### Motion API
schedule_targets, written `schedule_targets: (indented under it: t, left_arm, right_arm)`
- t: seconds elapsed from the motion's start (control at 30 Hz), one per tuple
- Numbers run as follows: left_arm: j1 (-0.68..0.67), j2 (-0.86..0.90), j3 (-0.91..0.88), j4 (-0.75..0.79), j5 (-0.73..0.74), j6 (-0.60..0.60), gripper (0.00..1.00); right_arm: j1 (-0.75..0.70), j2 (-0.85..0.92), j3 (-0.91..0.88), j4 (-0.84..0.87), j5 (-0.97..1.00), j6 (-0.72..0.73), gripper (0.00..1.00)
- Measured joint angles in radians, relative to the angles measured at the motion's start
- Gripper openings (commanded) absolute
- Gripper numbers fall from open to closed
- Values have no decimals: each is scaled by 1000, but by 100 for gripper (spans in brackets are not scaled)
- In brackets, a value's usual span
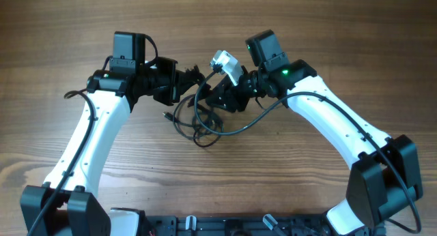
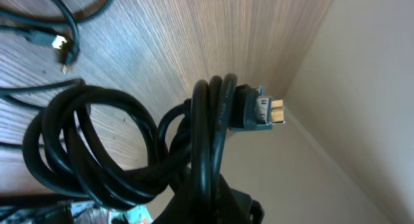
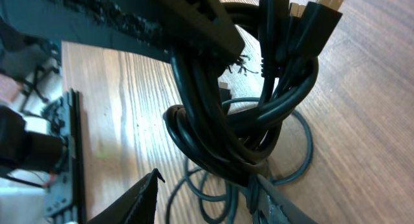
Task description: Untangle cables
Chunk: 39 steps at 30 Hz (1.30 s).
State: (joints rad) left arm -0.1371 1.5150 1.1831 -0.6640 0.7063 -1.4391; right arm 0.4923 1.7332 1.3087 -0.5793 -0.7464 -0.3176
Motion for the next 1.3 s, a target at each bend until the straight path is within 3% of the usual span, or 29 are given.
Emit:
schedule_targets:
  t: [0.17,0.33,0.4,0.47,0.53,0.77,0.83,1.0,1.07,1.13,1.17,1.2,1.23,1.27,1.3]
  left_arm:
    - [6,0,0,3,79,-19,8]
    - [6,0,0,6,134,-33,9]
    - [7,0,0,7,143,-39,9]
    - [10,0,0,9,158,-44,8]
    - [31,0,0,9,182,-49,9]
    - [117,0,0,6,204,-60,12]
    - [124,0,0,5,149,-60,15]
    - [124,0,8,-126,-181,-39,15]
    - [121,0,8,-139,-267,69,20]
    - [100,0,8,-114,-283,272,23]
    - [79,0,8,-115,-283,398,23]
    - [57,0,8,-121,-283,512,23]
    - [33,0,8,-126,-283,607,23]
    - [10,0,8,-129,-283,687,23]
    - [-10,0,8,-128,-284,738,23]
  right_arm:
    - [5,2,-1,48,28,-137,48]
    - [10,45,-1,113,19,-183,51]
    - [11,53,-5,149,6,-186,43]
    - [11,54,-6,161,3,-186,20]
    - [11,56,-7,162,0,-198,4]
    - [19,58,-7,73,-31,35,4]
    - [19,62,-8,12,-36,72,4]
    - [19,66,-10,-158,-45,97,4]
    - [19,66,-11,-165,-45,146,4]
    - [19,66,-11,-157,-8,265,5]
    - [20,66,-11,-156,60,393,10]
    - [21,66,-11,-156,132,501,32]
    - [26,66,-11,-153,187,571,64]
    - [33,66,-11,-152,240,636,86]
    - [43,66,-11,-142,274,680,91]
